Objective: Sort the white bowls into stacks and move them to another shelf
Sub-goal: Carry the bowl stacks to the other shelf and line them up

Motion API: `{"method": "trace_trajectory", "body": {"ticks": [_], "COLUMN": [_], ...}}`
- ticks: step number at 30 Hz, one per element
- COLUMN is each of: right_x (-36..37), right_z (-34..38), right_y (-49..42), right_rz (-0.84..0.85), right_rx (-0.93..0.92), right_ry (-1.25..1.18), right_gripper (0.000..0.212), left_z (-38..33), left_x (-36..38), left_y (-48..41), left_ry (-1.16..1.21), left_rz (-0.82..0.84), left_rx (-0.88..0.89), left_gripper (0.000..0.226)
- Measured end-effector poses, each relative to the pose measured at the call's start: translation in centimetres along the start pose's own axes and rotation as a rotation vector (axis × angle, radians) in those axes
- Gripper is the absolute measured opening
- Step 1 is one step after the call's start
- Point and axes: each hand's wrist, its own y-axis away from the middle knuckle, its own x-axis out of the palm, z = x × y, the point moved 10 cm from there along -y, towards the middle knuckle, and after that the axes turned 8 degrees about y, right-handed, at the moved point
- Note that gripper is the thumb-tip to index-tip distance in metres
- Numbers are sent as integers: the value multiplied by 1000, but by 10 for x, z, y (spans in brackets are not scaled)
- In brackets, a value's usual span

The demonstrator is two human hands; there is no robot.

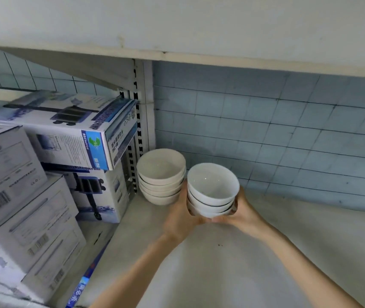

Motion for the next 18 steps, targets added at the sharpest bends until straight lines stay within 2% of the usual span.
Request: {"method": "trace_trajectory", "body": {"ticks": [5,9,15,18], "right_x": [-6,-9,-10,-12], "right_z": [-5,-13,-10,2], "right_y": [-19,-28,-23,-6], "right_rz": [7,2,-31,-49], "right_rx": [-14,-5,7,28], "right_ry": [15,9,42,135], "right_gripper": [99,94,90,84], "left_z": [7,8,-5,-6], "left_x": [3,3,6,5], "left_y": [-3,-4,1,8], "left_ry": [74,76,63,-18], "left_rz": [-134,-177,-135,-70], "left_rx": [22,21,15,16], "left_gripper": [99,98,96,92]}}
